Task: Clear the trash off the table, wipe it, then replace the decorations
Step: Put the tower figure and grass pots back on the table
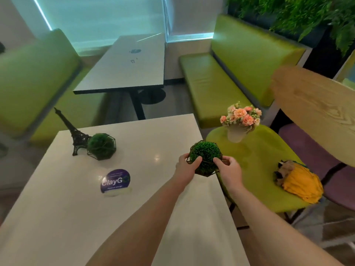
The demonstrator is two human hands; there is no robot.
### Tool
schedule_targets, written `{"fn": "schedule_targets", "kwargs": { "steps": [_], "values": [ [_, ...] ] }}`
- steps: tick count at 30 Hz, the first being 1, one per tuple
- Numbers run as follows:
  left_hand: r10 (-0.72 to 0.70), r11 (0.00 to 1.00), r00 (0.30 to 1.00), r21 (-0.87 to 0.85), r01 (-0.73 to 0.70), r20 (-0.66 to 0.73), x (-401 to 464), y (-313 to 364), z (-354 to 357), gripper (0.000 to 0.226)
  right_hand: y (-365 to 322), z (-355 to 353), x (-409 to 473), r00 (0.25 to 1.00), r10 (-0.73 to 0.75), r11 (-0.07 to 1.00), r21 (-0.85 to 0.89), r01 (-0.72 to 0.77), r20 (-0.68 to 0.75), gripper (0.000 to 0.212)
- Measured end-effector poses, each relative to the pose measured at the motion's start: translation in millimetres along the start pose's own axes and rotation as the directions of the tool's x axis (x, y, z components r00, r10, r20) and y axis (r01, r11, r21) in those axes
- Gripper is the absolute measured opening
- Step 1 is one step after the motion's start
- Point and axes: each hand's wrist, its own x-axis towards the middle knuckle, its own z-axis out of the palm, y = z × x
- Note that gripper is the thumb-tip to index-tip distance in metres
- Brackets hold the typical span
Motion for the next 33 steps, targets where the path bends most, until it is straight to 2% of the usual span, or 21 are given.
{"fn": "schedule_targets", "kwargs": {
  "steps": [3,7,10,12,17,23,26,33],
  "values": [
    [0.010,1.000,0.999,0.007,-0.010,-0.049,-7.9,-14.6,-48.8,0.099,-7.3,42.0,-18.9,0.999,0.005,1.000,-0.003,-0.005,0.050,0.036],
    [0.030,1.000,0.993,0.007,-0.030,-0.112,-14.6,-26.3,-102.4,0.075,-9.8,88.3,-33.8,0.994,-0.019,0.999,-0.039,0.023,0.109,0.038],
    [0.028,1.000,0.985,0.004,-0.028,-0.168,-11.0,-39.8,-135.9,0.069,-15.5,120.4,-42.7,0.988,-0.022,0.997,-0.072,0.034,0.154,0.036],
    [0.043,0.999,0.979,0.000,-0.044,-0.200,-7.4,-45.7,-153.0,0.072,-20.0,139.3,-42.8,0.983,-0.029,0.994,-0.102,0.047,0.179,0.035],
    [0.032,0.999,0.951,-0.002,-0.035,-0.307,12.2,-58.6,-180.9,0.101,-25.9,184.5,-28.3,0.973,-0.023,0.989,-0.135,0.056,0.232,0.031],
    [0.015,0.998,0.921,0.063,0.011,-0.390,41.9,-54.5,-204.8,0.068,-31.8,229.9,1.4,0.957,-0.049,0.984,-0.150,0.095,0.285,0.034],
    [0.013,0.992,0.910,0.122,0.042,-0.415,52.2,-56.4,-214.9,0.065,-35.2,249.6,13.7,0.946,-0.061,0.976,-0.178,0.123,0.318,0.032],
    [0.094,0.969,0.905,0.246,0.012,-0.414,78.5,-63.4,-249.9,0.059,-37.3,289.8,38.7,0.941,-0.049,0.970,-0.210,0.125,0.335,0.034]
  ]
}}
